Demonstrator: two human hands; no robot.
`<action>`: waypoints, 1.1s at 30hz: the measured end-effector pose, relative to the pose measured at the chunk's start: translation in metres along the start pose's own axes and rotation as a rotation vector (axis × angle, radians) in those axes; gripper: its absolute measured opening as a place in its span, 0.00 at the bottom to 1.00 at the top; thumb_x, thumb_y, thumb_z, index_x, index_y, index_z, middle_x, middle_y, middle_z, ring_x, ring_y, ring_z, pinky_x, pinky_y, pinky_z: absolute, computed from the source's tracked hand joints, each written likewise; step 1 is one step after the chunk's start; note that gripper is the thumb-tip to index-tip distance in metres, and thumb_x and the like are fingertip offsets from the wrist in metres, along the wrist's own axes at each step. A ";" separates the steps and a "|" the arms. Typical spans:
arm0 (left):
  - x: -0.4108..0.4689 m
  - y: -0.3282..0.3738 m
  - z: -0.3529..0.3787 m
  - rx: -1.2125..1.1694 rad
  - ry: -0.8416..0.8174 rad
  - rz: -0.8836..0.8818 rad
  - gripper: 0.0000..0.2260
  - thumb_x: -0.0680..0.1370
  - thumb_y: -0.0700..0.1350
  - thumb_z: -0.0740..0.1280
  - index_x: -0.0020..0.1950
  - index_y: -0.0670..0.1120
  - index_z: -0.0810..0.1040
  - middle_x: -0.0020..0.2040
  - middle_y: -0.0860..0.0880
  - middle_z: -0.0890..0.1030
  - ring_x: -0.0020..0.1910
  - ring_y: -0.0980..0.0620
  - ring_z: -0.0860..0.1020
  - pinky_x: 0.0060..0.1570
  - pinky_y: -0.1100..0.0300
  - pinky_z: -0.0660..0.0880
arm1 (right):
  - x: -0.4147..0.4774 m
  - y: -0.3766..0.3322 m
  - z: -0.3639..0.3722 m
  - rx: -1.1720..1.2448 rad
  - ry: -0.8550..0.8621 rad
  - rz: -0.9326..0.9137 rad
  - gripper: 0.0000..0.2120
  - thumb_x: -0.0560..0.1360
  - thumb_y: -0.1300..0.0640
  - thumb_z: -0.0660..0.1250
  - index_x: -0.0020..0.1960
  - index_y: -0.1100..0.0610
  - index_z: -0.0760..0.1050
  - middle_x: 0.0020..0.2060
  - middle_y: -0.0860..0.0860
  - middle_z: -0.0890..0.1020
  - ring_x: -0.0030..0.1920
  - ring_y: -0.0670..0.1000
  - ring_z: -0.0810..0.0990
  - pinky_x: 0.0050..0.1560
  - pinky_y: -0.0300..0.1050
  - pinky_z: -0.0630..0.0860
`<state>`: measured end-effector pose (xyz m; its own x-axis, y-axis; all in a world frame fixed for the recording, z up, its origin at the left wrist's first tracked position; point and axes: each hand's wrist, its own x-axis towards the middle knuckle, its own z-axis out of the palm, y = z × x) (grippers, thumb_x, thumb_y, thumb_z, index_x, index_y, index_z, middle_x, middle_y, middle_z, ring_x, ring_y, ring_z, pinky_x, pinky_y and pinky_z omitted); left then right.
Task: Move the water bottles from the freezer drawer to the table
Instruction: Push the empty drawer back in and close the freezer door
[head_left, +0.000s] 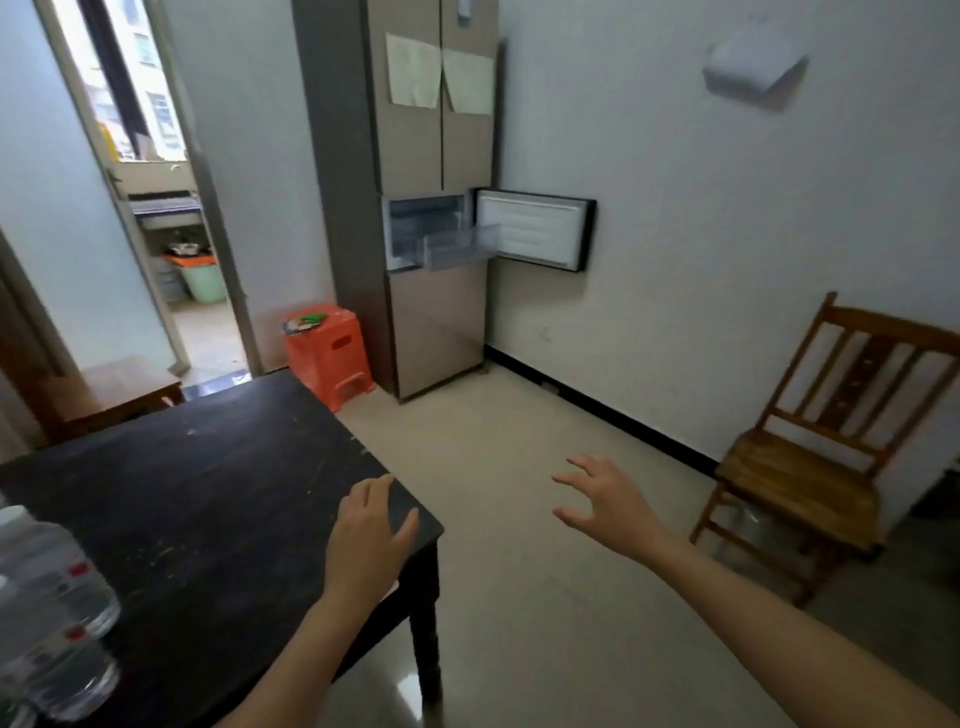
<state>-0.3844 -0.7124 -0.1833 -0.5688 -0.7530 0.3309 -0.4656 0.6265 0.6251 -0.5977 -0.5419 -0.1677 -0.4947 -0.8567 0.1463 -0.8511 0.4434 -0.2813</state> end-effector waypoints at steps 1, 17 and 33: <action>0.000 0.012 0.009 -0.012 -0.024 0.034 0.21 0.74 0.44 0.68 0.65 0.39 0.70 0.62 0.42 0.73 0.61 0.44 0.70 0.58 0.54 0.69 | -0.014 0.014 -0.007 -0.008 0.007 0.027 0.25 0.72 0.43 0.65 0.66 0.53 0.72 0.69 0.53 0.68 0.71 0.52 0.63 0.68 0.47 0.60; -0.078 0.261 0.143 -0.174 -0.101 0.245 0.17 0.74 0.43 0.68 0.62 0.41 0.73 0.59 0.41 0.75 0.57 0.41 0.73 0.53 0.50 0.70 | -0.237 0.226 -0.139 -0.049 0.176 0.320 0.23 0.76 0.48 0.64 0.69 0.53 0.68 0.73 0.51 0.62 0.75 0.51 0.54 0.72 0.44 0.50; 0.034 0.383 0.286 -0.191 -0.074 0.281 0.17 0.74 0.43 0.67 0.62 0.41 0.74 0.58 0.42 0.75 0.51 0.39 0.75 0.53 0.51 0.69 | -0.145 0.392 -0.193 -0.127 0.165 0.293 0.23 0.77 0.47 0.61 0.70 0.51 0.65 0.72 0.49 0.62 0.74 0.49 0.55 0.71 0.41 0.49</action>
<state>-0.7758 -0.4409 -0.1350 -0.7072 -0.5358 0.4612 -0.1524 0.7526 0.6405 -0.8934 -0.1931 -0.1156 -0.7341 -0.6386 0.2306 -0.6786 0.7022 -0.2155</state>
